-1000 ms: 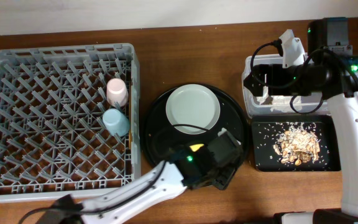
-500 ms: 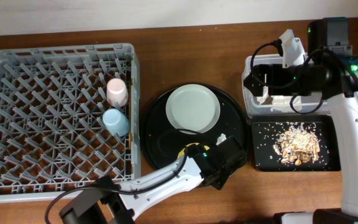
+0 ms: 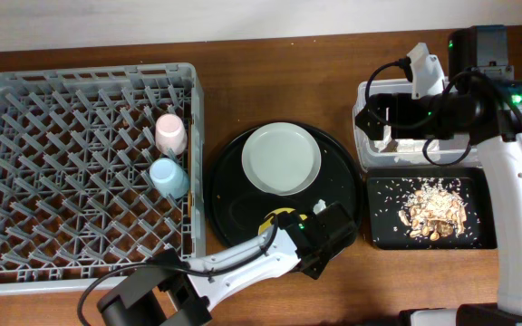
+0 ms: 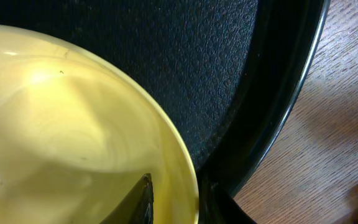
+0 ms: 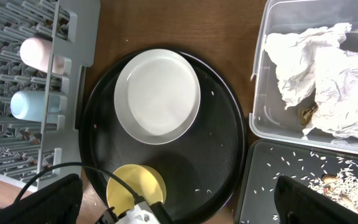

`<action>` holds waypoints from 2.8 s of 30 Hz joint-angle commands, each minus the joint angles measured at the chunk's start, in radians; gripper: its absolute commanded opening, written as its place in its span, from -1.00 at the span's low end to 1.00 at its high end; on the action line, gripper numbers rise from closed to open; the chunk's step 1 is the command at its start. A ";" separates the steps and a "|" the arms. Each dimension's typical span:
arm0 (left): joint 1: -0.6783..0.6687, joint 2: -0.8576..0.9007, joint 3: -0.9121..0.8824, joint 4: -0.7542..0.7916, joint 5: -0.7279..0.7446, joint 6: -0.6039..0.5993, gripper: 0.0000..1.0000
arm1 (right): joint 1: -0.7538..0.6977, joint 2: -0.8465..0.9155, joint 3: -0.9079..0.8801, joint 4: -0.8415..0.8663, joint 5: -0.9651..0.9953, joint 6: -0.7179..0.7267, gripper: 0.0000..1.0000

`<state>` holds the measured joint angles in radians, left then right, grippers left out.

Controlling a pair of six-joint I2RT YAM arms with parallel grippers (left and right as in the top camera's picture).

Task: Sort waste into correct bins and load items into the dishwasher rack
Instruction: 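Carry the yellow bowl to the back of the dish rack and release, then grasp the rim of the white plate with the left gripper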

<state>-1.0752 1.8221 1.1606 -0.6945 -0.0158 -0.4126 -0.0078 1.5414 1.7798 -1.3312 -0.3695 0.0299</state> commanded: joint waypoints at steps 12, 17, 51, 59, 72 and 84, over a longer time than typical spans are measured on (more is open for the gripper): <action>0.074 -0.142 0.166 -0.119 -0.167 -0.002 -0.99 | -0.006 0.003 -0.003 0.000 0.012 0.009 0.97; 0.496 -0.322 0.363 -0.138 0.053 0.112 -0.99 | -0.006 0.003 -0.003 0.000 0.012 0.009 0.97; 1.612 0.256 0.379 0.821 1.403 -0.429 0.98 | -0.006 0.003 -0.003 0.000 0.012 0.009 0.97; 1.269 -0.253 0.379 0.158 0.689 -0.001 0.98 | -0.006 0.003 -0.003 0.000 0.012 0.009 0.97; 0.400 0.019 0.378 -0.093 0.160 0.167 0.97 | -0.006 0.003 -0.003 0.000 0.012 0.009 0.97; 0.294 0.325 0.378 0.193 0.092 0.167 -0.28 | -0.006 0.003 -0.003 0.000 0.012 0.009 0.98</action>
<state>-0.7815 2.0869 1.5406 -0.5426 0.0952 -0.2497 -0.0078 1.5440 1.7771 -1.3312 -0.3630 0.0303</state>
